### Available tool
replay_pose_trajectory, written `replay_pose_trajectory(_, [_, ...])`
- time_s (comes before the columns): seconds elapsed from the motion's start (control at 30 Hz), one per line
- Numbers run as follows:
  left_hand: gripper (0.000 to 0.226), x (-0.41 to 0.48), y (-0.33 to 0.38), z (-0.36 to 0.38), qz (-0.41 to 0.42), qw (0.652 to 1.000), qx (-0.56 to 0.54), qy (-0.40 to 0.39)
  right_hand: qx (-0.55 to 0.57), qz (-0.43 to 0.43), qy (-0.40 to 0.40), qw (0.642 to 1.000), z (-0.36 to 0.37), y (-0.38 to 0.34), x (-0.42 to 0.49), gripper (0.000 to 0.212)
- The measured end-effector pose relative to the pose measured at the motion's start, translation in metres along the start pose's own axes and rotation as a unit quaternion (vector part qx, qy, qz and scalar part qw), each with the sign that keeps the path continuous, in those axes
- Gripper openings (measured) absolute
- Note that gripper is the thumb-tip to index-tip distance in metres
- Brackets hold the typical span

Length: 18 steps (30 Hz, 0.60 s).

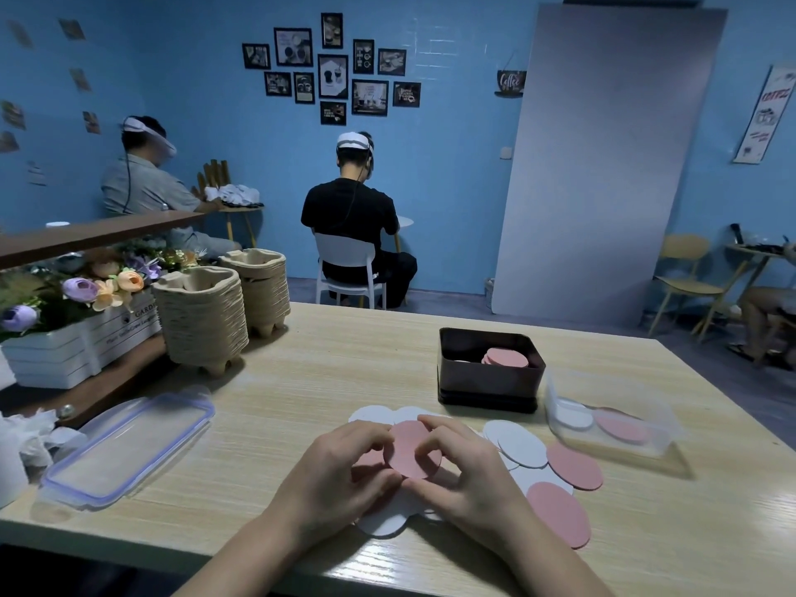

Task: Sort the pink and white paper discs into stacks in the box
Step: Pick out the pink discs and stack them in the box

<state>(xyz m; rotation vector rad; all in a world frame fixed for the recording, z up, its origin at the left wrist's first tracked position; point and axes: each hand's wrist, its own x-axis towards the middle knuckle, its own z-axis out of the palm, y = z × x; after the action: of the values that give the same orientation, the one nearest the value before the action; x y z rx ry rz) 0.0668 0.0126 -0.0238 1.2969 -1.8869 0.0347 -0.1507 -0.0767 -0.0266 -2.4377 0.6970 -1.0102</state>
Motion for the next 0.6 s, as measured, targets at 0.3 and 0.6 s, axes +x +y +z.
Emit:
replay_pose_trajectory(0.3, [0.020, 0.014, -0.004, 0.002, 0.009, 1.000, -0.020, -0.021, -0.009, -0.015, -0.040, 0.999, -0.019, 0.002, 0.016, 0.030])
replay_pose_trajectory(0.6, [0.036, 0.068, -0.014, 0.027, 0.010, 0.999, 0.025, -0.032, -0.052, 0.014, -0.006, 0.999, -0.067, 0.042, 0.039, 0.035])
